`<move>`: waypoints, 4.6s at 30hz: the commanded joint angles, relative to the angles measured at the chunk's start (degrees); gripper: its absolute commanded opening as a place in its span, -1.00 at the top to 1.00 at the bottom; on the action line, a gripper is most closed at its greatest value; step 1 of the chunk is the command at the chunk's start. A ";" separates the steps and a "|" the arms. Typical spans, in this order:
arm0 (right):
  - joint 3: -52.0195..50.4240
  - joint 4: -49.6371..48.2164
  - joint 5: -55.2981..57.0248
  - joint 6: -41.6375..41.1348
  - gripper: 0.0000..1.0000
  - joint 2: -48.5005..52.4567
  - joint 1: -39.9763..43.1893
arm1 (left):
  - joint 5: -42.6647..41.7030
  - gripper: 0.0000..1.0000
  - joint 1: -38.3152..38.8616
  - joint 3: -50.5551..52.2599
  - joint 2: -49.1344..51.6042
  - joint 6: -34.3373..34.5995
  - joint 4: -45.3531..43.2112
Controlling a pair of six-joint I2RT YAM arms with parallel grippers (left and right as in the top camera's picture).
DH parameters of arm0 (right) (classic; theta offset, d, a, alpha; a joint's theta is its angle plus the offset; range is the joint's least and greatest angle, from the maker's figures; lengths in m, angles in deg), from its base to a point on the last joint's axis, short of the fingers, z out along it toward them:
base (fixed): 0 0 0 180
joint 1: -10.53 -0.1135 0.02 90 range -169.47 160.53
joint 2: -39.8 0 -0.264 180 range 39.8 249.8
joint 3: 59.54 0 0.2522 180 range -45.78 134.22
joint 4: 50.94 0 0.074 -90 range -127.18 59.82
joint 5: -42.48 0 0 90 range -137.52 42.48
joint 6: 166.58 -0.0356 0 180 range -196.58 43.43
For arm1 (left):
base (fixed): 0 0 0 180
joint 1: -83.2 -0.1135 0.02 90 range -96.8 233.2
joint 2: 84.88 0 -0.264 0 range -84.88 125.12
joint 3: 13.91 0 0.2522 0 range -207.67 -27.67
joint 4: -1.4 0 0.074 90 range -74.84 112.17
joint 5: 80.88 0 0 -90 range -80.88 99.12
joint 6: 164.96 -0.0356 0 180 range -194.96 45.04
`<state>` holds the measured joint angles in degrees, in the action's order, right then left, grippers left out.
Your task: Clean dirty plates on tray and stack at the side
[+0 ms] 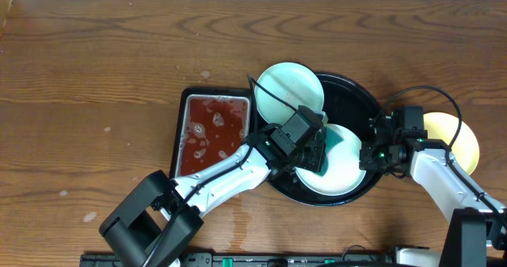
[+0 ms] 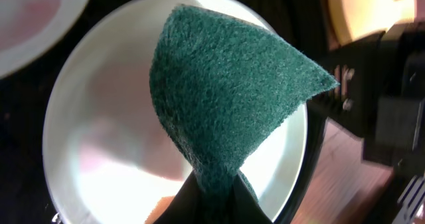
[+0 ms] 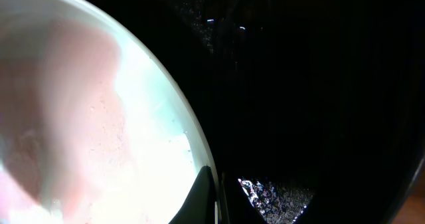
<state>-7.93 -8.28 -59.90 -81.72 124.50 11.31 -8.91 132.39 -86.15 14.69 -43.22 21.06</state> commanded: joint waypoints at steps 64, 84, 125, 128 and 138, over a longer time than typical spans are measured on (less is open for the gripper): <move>0.22 -1.46 -3.61 3.28 0.97 -8.98 -0.13 | 22.95 0.85 -26.60 1.25 -12.57 -6.69 31.12; 13.60 13.90 20.35 -1.68 0.97 -20.68 -6.51 | 15.37 0.85 -34.27 7.65 -12.33 -12.07 24.20; 15.69 -5.77 84.17 21.88 0.98 -12.15 -58.12 | 15.41 0.85 -34.27 8.02 -5.27 -12.22 24.17; 15.69 -6.86 84.63 23.26 0.97 -12.15 -58.58 | 15.41 0.85 -34.27 8.02 -5.27 -12.22 24.17; 15.69 -7.08 85.64 23.21 0.97 -12.15 -58.58 | 15.41 0.85 -34.27 8.02 -5.27 -12.22 23.96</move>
<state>6.47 -15.03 23.24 -59.10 112.18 -46.87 6.42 98.33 -78.70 8.57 -54.30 45.10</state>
